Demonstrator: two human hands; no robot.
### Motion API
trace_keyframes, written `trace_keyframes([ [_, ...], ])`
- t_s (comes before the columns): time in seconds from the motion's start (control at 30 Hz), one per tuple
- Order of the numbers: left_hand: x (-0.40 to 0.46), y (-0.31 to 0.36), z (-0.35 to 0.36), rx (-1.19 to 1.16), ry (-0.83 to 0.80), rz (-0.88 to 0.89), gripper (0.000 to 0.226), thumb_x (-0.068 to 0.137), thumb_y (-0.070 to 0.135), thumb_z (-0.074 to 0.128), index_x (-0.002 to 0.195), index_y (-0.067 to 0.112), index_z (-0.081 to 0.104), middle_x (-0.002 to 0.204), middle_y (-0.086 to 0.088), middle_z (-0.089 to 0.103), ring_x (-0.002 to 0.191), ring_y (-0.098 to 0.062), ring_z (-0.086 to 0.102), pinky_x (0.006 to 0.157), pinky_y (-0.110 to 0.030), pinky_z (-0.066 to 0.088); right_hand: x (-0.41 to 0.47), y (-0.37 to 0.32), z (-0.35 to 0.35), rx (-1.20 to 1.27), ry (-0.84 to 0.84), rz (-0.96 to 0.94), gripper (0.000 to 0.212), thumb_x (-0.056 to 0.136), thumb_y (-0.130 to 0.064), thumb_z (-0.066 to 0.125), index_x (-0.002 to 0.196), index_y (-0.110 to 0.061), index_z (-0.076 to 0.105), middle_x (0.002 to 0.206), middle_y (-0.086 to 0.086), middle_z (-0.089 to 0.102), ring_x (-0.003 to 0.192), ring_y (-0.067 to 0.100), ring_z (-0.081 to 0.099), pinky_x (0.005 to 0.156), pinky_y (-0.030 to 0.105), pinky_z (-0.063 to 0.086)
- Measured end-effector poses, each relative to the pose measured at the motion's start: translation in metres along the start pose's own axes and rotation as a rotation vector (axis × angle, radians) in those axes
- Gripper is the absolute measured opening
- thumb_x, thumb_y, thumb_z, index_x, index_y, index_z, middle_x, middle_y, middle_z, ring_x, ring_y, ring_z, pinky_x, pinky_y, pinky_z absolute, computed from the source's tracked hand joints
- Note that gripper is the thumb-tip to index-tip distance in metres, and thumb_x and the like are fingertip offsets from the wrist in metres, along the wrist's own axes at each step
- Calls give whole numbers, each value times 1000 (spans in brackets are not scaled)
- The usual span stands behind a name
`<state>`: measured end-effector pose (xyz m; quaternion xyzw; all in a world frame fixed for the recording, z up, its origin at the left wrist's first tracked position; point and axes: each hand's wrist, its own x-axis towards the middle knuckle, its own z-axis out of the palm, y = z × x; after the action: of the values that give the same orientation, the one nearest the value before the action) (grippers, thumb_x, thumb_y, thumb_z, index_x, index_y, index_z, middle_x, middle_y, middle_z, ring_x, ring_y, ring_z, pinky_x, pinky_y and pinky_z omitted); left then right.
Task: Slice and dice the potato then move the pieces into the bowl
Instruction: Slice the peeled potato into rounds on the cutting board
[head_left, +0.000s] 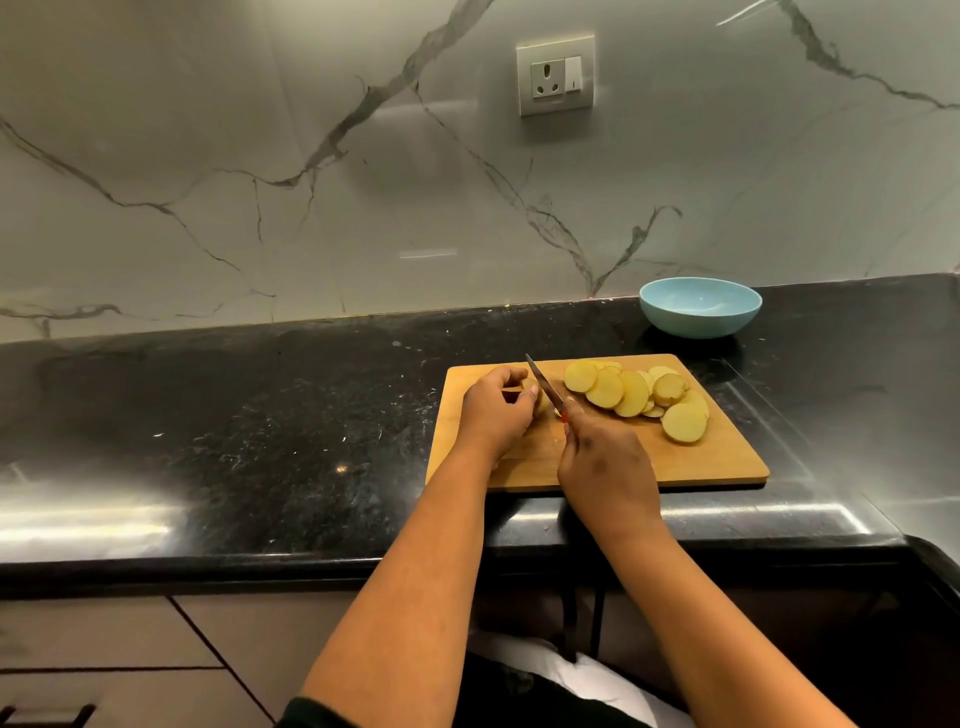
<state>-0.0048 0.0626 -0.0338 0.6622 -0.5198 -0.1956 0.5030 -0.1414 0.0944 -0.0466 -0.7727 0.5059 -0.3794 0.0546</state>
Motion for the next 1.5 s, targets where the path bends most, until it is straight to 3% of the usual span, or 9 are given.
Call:
trace_keyframes([
  [0.27,2,-1,2,51,-4,32,31,94,21,65,124,12,63,120,-3,66,106,-15,61,96,-32,52,7,-9,1,-113,-73,-4,48,101,-15,38,149,-15,35,108,8,67,90,18,63,76,26,52],
  [0.43,3,-2,2,42,-1,62,30,92,18,67,121,10,65,116,-6,67,98,-14,61,90,-27,52,24,-18,2,-115,-148,34,46,102,-14,38,148,-12,34,115,8,65,101,19,61,84,26,50],
  [0.57,4,-2,3,31,-7,61,29,92,18,67,120,9,65,116,-7,67,99,-15,61,90,-28,52,32,-26,-3,-191,-201,22,35,102,-14,41,136,-11,49,108,6,65,92,16,62,73,23,49],
  [0.77,4,-4,4,15,1,34,31,93,18,66,122,9,64,118,-7,66,99,-15,60,94,-33,53,31,-25,-16,-231,-339,72,20,100,-17,45,112,-13,61,106,6,62,86,15,54,75,25,46],
  [0.9,7,-5,1,-34,-12,-6,31,94,18,65,124,11,64,114,-3,66,102,-15,60,96,-35,53,29,-27,-22,-278,-417,86,19,98,-17,51,114,-13,60,106,6,61,89,16,56,77,26,46],
  [1.03,6,-6,2,-41,-12,-45,33,95,20,64,127,12,62,114,-1,66,104,-15,62,96,-35,53,26,-10,-40,-255,-472,163,17,95,-16,54,110,-18,61,83,-2,51,77,11,52,71,25,47],
  [1.13,6,-6,2,-72,-8,-84,33,97,20,59,129,14,60,119,-4,65,107,-19,63,96,-39,55,21,20,-54,-158,-453,261,24,94,-19,55,114,-23,66,91,-1,62,78,14,59,77,31,54],
  [1.3,3,-4,3,-99,-2,-91,32,98,19,57,130,13,60,116,-4,65,106,-20,64,95,-39,55,16,40,-67,31,-243,223,33,98,-20,53,130,-22,61,110,7,68,85,16,58,80,25,48],
  [1.5,-1,-1,0,-105,-42,-68,34,94,14,60,128,13,61,113,-2,65,106,-20,63,94,-39,55,11,32,-57,13,-331,171,33,97,-23,54,129,-27,61,96,-1,65,74,9,58,70,24,50],
])
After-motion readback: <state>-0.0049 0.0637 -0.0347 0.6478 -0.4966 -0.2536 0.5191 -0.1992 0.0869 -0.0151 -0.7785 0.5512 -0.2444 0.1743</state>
